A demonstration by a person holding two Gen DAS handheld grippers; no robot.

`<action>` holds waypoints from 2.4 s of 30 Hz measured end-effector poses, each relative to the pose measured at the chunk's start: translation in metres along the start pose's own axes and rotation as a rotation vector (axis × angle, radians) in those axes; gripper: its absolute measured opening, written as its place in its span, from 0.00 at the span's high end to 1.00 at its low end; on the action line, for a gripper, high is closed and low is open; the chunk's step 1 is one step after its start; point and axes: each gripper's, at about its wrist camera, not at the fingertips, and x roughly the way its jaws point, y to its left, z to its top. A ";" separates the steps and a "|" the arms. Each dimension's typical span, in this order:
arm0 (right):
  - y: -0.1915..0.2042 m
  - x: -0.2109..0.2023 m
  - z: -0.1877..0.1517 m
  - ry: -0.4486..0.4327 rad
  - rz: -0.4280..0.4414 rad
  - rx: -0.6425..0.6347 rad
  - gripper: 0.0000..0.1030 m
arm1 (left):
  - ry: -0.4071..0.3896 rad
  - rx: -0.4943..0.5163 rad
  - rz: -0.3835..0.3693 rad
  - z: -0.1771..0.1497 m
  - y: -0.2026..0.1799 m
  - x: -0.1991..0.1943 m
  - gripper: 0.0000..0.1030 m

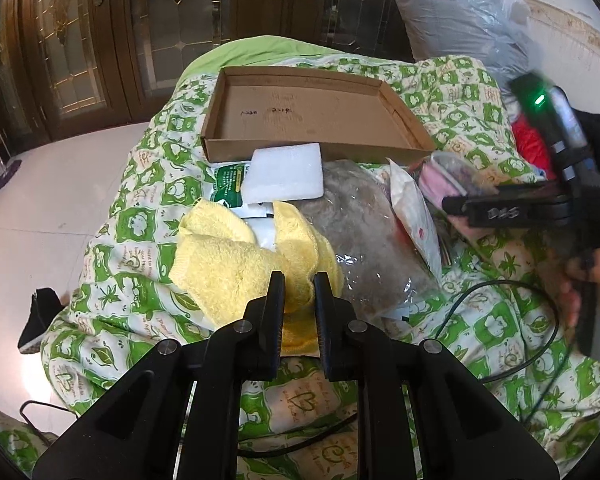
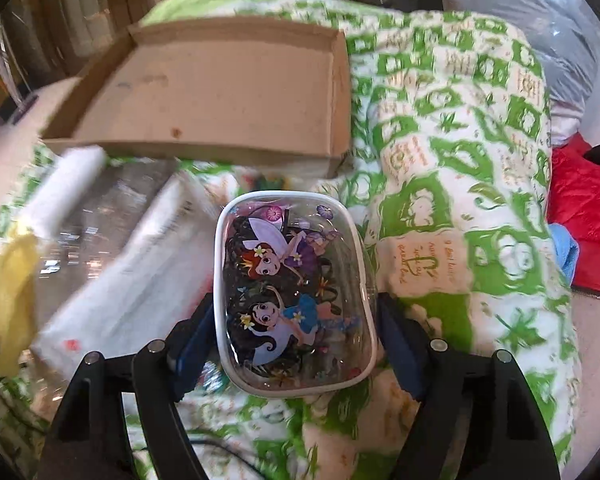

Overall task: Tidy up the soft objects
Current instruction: 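Close the left tool on the yellow towel while the right tool grasps the pencil case, then carry the towel with the left tool while the right tool carries the pencil case to the tray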

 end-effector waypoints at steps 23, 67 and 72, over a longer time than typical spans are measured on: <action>0.009 -0.016 0.019 -0.070 0.235 -0.062 0.25 | 0.033 0.011 0.004 0.001 -0.006 0.006 0.45; -0.010 -0.012 0.055 -0.152 0.363 -0.007 0.25 | -0.114 -0.133 -0.004 0.121 0.027 -0.019 0.68; -0.010 -0.009 0.078 -0.174 0.346 -0.009 0.25 | -0.095 -0.105 -0.002 0.144 0.026 0.011 0.68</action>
